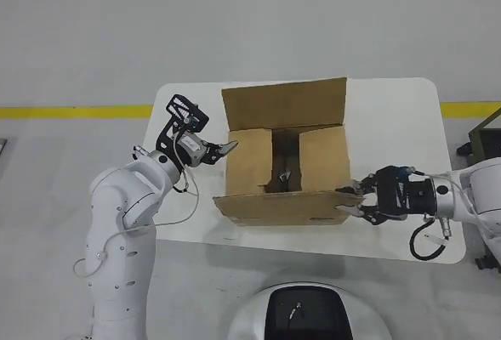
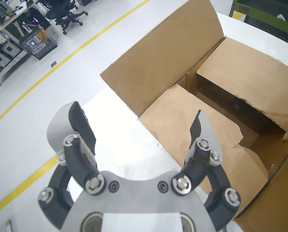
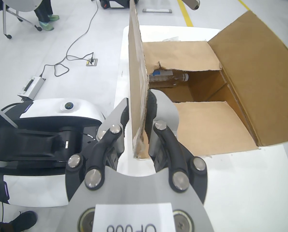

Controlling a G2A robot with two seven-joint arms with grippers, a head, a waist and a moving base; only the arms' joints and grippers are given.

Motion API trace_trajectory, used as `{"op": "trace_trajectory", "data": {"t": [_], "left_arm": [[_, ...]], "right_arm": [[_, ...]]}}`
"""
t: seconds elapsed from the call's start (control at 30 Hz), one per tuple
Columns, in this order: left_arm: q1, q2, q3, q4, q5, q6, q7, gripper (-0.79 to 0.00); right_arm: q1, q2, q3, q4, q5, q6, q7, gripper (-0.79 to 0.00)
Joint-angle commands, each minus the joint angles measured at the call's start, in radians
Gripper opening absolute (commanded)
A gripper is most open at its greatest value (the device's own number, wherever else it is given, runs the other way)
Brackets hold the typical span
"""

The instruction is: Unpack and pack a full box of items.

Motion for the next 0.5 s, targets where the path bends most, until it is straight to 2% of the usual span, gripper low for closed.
{"op": "trace_trajectory", "data": {"t": [0.0,0.23,0.47], "left_arm": [[0.0,0.0,0.0,0.0,0.0,0.0,0.0,0.0],[0.0,0.0,0.0,0.0,0.0,0.0,0.0,0.0],[0.0,0.0,0.0,0.0,0.0,0.0,0.0,0.0]], "right_arm": [[-0.009,0.01,-0.005,-0.007,0.019,0.0,0.015,0.0],[-0.047,0.057,-0.007,-0.057,0.114,0.0,0.097,0.0],[-0.099,0.127,-0.02,-0.136,0.123,0.0,0.097,0.0]]}}
